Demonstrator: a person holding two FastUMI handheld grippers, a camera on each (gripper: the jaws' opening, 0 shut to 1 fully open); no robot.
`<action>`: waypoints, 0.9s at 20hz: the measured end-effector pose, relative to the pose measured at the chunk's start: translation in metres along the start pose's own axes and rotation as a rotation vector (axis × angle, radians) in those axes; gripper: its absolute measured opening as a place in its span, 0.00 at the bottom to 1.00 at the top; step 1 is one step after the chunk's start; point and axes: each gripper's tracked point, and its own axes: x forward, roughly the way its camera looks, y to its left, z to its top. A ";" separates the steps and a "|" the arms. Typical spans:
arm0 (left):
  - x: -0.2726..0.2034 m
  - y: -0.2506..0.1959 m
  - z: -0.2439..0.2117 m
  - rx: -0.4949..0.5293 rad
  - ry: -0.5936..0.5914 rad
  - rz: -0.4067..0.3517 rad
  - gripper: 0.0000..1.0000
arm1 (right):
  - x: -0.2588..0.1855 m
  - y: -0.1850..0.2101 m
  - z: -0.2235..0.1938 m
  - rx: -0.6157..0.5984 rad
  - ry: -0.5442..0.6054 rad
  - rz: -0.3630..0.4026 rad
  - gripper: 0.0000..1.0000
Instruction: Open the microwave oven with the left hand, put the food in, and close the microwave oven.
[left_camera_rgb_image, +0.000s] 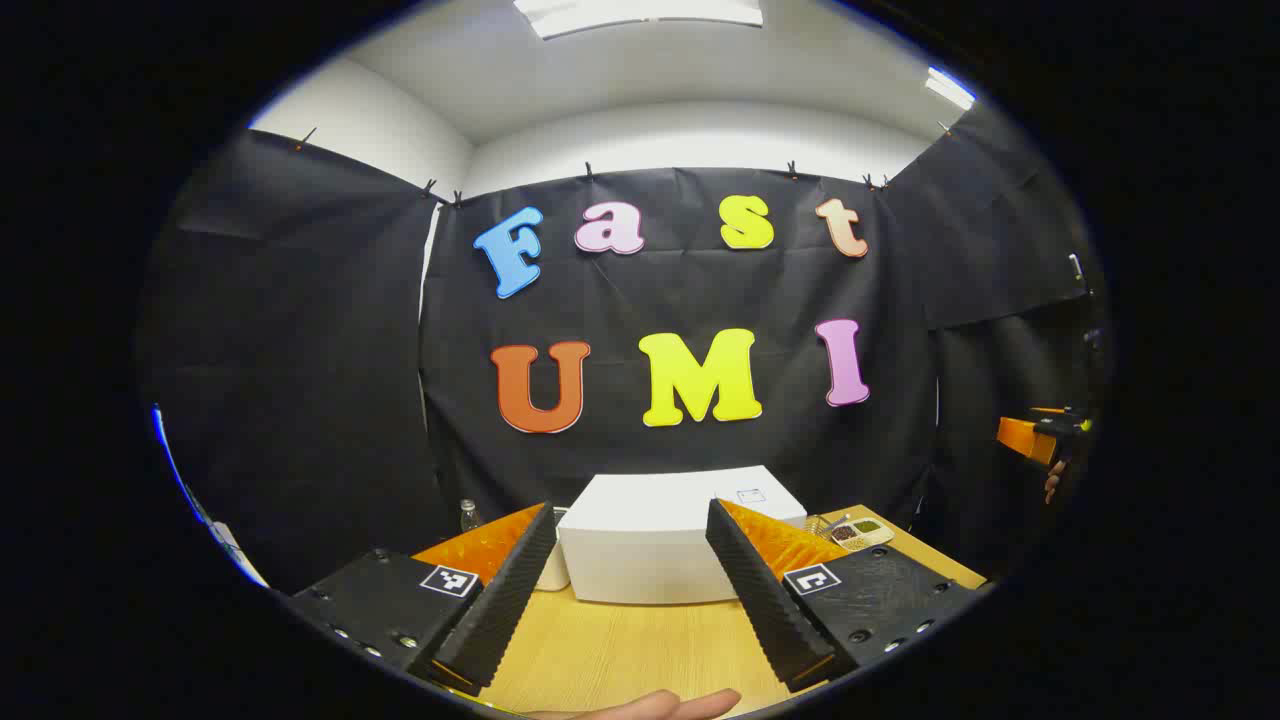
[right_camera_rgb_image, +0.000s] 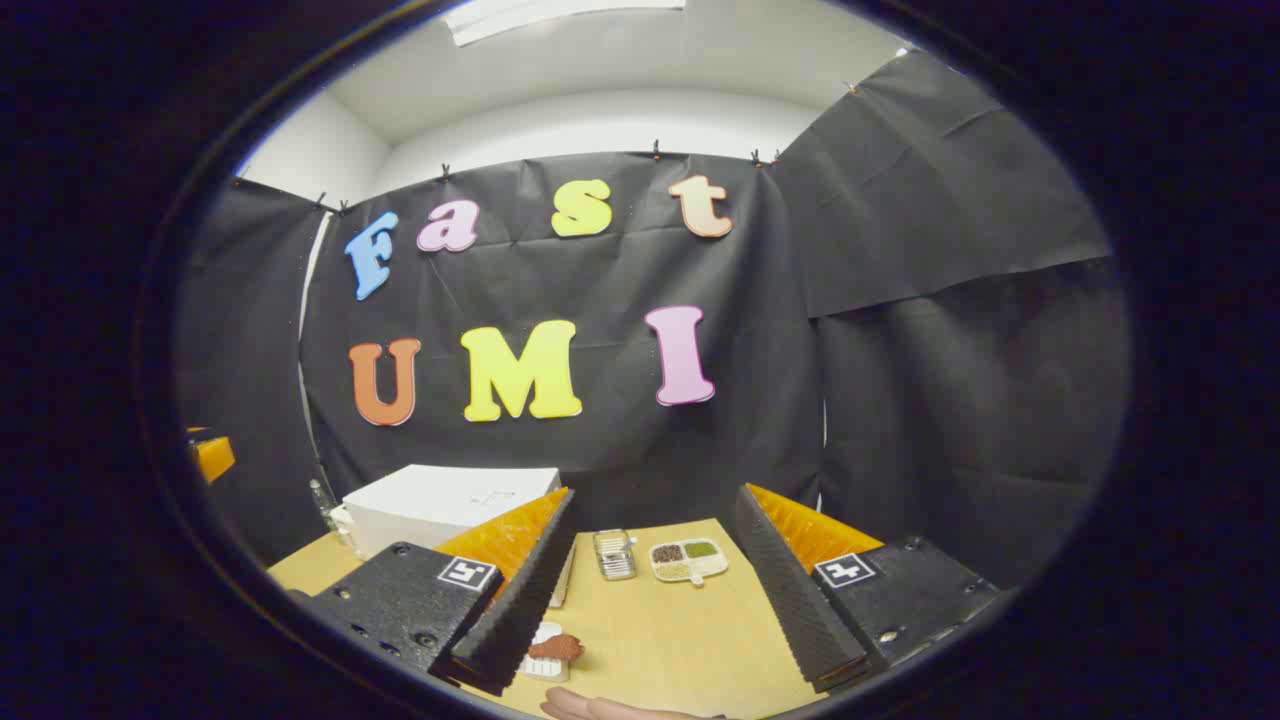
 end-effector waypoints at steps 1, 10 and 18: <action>-0.001 -0.001 0.001 0.012 -0.011 0.000 0.95 | 0.000 0.001 0.001 0.001 0.000 0.000 0.89; -0.001 -0.009 -0.004 -0.023 0.000 -0.033 0.95 | -0.009 0.014 0.009 -0.006 -0.010 0.031 0.89; 0.020 -0.028 -0.014 -0.079 0.011 -0.058 0.95 | 0.001 0.006 0.003 -0.026 -0.014 0.050 1.00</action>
